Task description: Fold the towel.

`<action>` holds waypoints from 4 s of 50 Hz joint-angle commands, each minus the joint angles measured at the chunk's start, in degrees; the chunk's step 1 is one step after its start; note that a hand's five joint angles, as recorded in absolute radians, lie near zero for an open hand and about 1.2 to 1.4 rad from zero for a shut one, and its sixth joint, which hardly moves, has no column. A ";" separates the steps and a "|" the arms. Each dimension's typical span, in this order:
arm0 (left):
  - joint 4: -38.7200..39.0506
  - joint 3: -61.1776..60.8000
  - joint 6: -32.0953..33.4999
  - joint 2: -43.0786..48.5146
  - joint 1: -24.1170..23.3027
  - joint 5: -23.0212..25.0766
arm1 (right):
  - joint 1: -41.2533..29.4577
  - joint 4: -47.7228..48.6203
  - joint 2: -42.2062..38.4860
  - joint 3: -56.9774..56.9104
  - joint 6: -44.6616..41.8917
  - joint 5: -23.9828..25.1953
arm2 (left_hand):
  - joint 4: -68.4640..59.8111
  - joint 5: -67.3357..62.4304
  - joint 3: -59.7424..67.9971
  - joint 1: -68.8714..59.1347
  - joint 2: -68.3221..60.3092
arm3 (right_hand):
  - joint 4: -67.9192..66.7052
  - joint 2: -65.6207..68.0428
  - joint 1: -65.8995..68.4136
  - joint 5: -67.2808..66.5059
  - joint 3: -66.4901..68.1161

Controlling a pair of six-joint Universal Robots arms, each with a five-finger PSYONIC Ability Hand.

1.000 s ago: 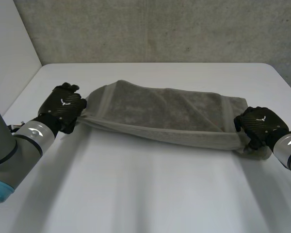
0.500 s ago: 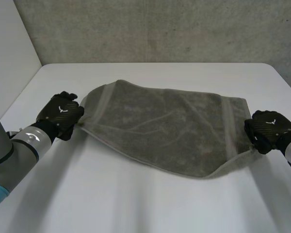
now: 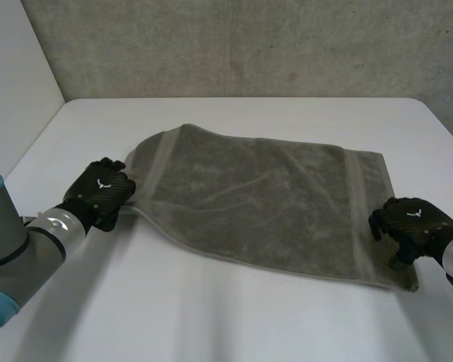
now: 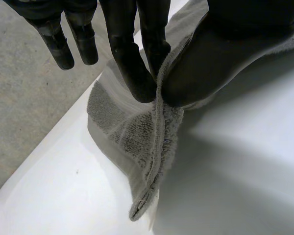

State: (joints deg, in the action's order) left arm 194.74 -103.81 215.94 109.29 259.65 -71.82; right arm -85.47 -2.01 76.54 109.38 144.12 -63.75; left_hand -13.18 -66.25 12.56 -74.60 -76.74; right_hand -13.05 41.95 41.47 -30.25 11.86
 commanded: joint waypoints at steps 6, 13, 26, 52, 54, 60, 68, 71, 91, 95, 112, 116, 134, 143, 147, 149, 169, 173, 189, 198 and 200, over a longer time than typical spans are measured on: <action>-0.15 -0.61 -0.17 0.40 -0.20 0.01 | 1.18 -1.60 2.91 3.12 -2.71 0.29 | 3.18 -3.76 -2.56 -5.40 -3.26 | 3.05 -7.31 -6.83 5.61 -1.86; -0.15 -0.69 -0.17 0.14 -0.28 0.10 | 0.92 -1.42 3.08 5.66 -3.06 0.03 | 3.18 -3.76 -2.56 -5.40 -3.26 | 3.05 -8.32 -7.84 6.62 -1.86; -0.15 -0.61 -0.17 0.14 -0.20 0.10 | -1.01 2.88 3.53 8.48 -1.66 -0.59 | 3.18 -3.76 -2.56 -5.40 -3.26 | 3.05 -9.16 -8.68 7.46 -1.86; -0.15 -0.61 -0.26 0.22 -0.11 0.19 | -2.78 8.16 0.27 8.57 -0.86 -1.91 | 3.18 -3.76 -2.56 -5.40 -3.26 | 3.05 -7.48 -7.00 5.78 -1.86; -0.15 -0.61 -0.26 0.22 -0.11 0.19 | -2.60 8.07 0.36 8.83 -0.86 -1.91 | 3.18 -3.76 -2.56 -5.40 -3.26 | 3.05 -7.48 -7.00 5.78 -1.86; -0.15 -0.69 -0.26 0.22 -0.11 0.19 | -2.60 8.07 0.97 10.50 -0.86 -1.65 | 3.18 -3.76 -2.56 -5.40 -3.26 | 3.05 -7.48 -7.00 5.78 -1.86; -0.15 -0.69 -0.26 0.22 -0.11 0.19 | -2.34 7.89 3.08 11.99 -0.86 -1.21 | 3.18 -3.76 -2.56 -5.40 -3.26 | 3.05 -7.64 -7.16 5.95 -1.86; -0.15 -0.69 -0.26 0.22 -0.11 0.19 | -2.25 7.89 3.44 12.35 -0.86 -1.12 | 3.18 -3.76 -2.56 -5.40 -3.26 | 3.05 -7.64 -7.16 5.95 -1.86; -0.15 -0.69 -0.26 0.31 -0.11 0.19 | -2.34 12.29 2.12 12.17 -1.92 -1.64 | 3.18 -3.76 -2.56 -5.40 -3.26 | 3.05 -4.11 -3.63 2.42 -1.86; -0.15 -0.69 -0.26 0.31 -0.11 0.19 | -2.34 12.81 1.24 11.47 -2.01 -1.73 | 3.18 -3.76 -2.56 -5.40 -3.26 | 3.05 -1.08 -0.60 -0.61 -1.86; -0.15 -0.69 -0.26 0.31 -0.02 0.19 | -2.25 13.08 -0.43 11.03 -2.09 -1.91 | 3.18 -3.76 -2.56 -5.40 -3.26 | 3.05 -0.92 -0.44 -0.78 -1.86; -0.15 -0.69 -0.26 0.31 0.07 0.19 | -2.16 13.08 -0.61 10.94 -2.09 -1.82 | 3.18 -3.76 -2.56 -5.40 -3.26 | 3.05 6.32 6.80 -8.01 -1.86; -0.15 -0.69 -0.35 -0.65 0.24 0.10 | -1.99 11.94 1.59 5.49 -0.86 -1.64 | 3.18 -3.76 -2.56 -5.40 -3.26 | 3.05 38.05 38.53 -39.75 -1.86; -0.07 -0.17 -0.79 -1.36 -0.11 -0.08 | -2.34 10.53 3.00 -4.00 3.88 -2.26 | 3.18 -3.76 -2.56 -5.40 -3.26 | 3.05 38.05 38.53 -39.75 -1.86; 0.02 0.27 -1.05 -0.66 -0.28 -0.08 | -3.74 11.15 -1.38 -7.51 7.65 -2.43 | 3.18 -3.76 -2.56 -5.40 -3.26 | 3.05 38.05 38.53 -39.75 -1.86; 0.02 0.79 -1.49 -0.39 -0.46 -0.08 | -5.06 11.15 -2.98 -9.10 7.75 -2.96 | 3.18 -3.76 -2.56 -5.40 -3.26 | 3.05 38.05 38.53 -39.75 -1.86; -1.30 10.03 -11.60 9.45 -2.39 -0.25 | -8.23 14.31 -7.73 -10.52 7.66 -8.15 | 3.18 -3.76 -2.56 -5.40 -3.26 | 3.05 2.82 3.31 -4.52 -1.86; -1.30 9.77 -11.60 9.54 -2.31 -0.17 | -7.96 14.22 -6.85 -8.57 7.40 -7.80 | 3.18 -3.76 -2.56 -5.40 -3.26 | 3.05 -3.10 -2.62 1.41 -1.86; -1.30 9.33 -11.51 9.54 -2.31 -0.16 | -7.44 10.35 -6.67 -4.09 2.92 -7.36 | 3.18 -3.76 -2.56 -5.40 -3.26 | 3.05 -7.31 -6.83 5.61 -1.86; -1.56 8.97 -11.42 8.84 -2.39 -0.25 | -6.29 10.44 -6.06 -5.41 3.62 -7.71 | 3.18 -3.76 -2.56 -5.40 -3.26 | 3.05 13.38 13.86 -15.08 -1.86; -2.08 7.58 -11.34 8.14 -2.13 0.01 | -5.94 10.35 -5.70 -5.58 3.62 -7.80 | 3.18 -3.76 -2.56 -5.40 -3.26 | 3.05 33.23 33.71 -34.93 -1.86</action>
State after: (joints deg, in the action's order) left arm 193.30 -94.73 204.52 118.38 257.30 -72.05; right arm -92.20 8.41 70.16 104.47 147.31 -71.31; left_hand -13.18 -66.22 12.56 -74.72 -76.78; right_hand -13.05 55.62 54.79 -44.65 11.87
